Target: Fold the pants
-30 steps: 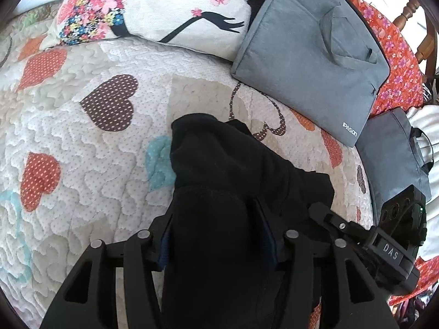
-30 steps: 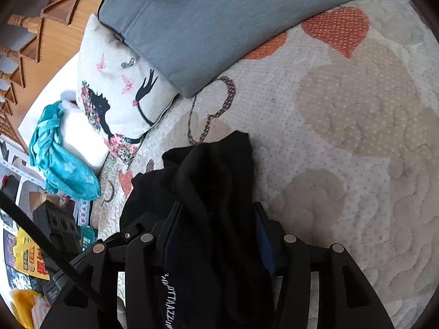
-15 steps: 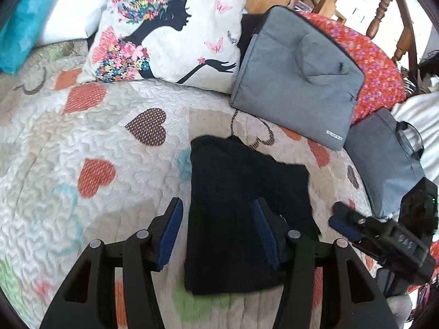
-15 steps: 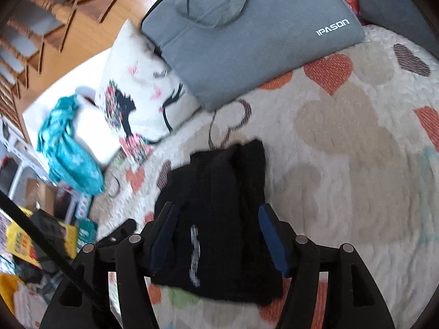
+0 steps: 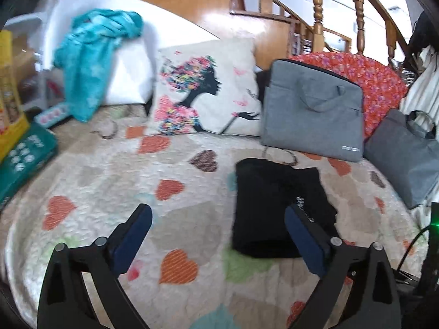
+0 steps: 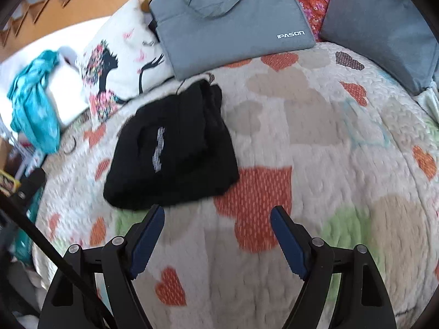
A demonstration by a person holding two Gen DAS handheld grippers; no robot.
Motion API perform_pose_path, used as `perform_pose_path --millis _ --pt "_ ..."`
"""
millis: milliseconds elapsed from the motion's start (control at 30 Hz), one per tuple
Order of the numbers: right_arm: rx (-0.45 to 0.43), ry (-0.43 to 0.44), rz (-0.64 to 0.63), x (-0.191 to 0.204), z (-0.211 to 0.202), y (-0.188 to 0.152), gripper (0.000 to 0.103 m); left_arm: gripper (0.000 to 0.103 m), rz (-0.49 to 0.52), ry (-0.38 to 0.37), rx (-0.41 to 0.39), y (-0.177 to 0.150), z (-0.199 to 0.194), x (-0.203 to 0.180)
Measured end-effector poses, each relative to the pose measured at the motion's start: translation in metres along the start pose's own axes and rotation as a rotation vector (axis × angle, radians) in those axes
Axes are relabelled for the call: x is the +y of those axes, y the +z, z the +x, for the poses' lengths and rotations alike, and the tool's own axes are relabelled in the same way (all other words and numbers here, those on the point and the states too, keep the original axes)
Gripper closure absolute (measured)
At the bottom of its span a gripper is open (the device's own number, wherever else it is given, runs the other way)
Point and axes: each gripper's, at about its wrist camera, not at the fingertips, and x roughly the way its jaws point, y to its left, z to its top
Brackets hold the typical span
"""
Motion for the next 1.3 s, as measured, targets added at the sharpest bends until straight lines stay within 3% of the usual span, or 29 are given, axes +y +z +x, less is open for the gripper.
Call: perform_pose_path --millis 67,200,467,567,1300 --pt "0.006 0.003 -0.014 0.004 0.000 -0.006 0.019 0.006 0.019 0.059 -0.017 -0.006 -0.008 0.000" --pt "-0.002 -0.011 -0.060 0.015 -0.002 -0.011 0.018 0.005 0.054 0.102 -0.011 -0.017 -0.008 -0.001" --pt "0.020 -0.031 -0.050 0.011 0.007 -0.010 0.017 0.005 0.052 0.000 0.166 -0.030 0.016 -0.010" --pt "0.029 -0.049 -0.056 0.010 0.013 -0.011 0.017 0.005 0.066 -0.014 0.198 -0.035 0.021 -0.016" --pt "0.070 -0.054 -0.056 0.012 0.035 -0.011 0.015 0.005 0.082 -0.086 0.295 -0.044 0.035 -0.026"
